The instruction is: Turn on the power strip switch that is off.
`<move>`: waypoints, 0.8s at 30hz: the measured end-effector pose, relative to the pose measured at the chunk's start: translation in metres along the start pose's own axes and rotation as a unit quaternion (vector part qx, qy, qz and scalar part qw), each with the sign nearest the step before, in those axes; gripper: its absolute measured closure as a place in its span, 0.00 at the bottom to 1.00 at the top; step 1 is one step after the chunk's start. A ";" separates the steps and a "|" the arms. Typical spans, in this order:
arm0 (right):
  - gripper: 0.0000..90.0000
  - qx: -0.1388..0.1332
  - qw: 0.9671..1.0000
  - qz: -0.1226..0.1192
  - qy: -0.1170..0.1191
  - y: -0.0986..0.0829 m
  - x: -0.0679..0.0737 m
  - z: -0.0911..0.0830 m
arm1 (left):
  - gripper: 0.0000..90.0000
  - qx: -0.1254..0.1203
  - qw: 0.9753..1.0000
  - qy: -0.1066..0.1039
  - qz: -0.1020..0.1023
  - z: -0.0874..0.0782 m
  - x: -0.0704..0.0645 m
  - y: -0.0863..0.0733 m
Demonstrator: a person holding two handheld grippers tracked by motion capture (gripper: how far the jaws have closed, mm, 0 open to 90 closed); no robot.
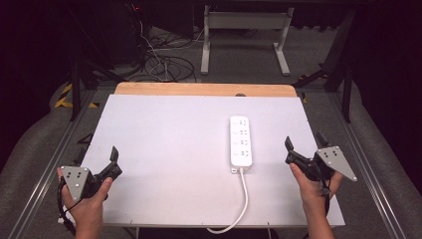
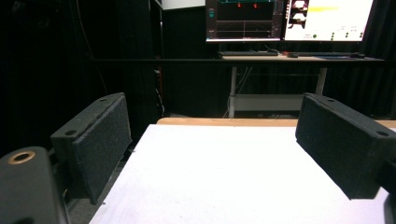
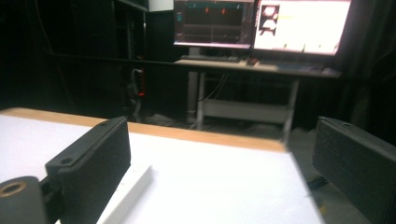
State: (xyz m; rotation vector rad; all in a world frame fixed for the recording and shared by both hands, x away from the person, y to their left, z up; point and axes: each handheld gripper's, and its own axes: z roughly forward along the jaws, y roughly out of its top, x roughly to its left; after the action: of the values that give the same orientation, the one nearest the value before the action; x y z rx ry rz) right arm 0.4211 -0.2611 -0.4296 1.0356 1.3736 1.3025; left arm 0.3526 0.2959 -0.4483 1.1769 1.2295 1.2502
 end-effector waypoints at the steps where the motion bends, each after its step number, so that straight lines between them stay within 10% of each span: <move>1: 0.06 -0.005 1.000 -0.007 -0.003 -0.002 0.001 0.000 | 0.12 0.000 1.000 0.000 0.000 0.000 0.000 0.000; 24: 0.11 -0.016 0.999 0.035 0.022 -0.007 -0.002 0.004 | 0.12 0.001 1.000 0.000 0.002 -0.001 0.001 0.000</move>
State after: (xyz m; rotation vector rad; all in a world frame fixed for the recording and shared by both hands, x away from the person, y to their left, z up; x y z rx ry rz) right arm 0.4251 -0.2627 -0.4369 1.0468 1.3553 1.4012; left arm 0.3515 0.2968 -0.4483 1.1815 1.2292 1.2532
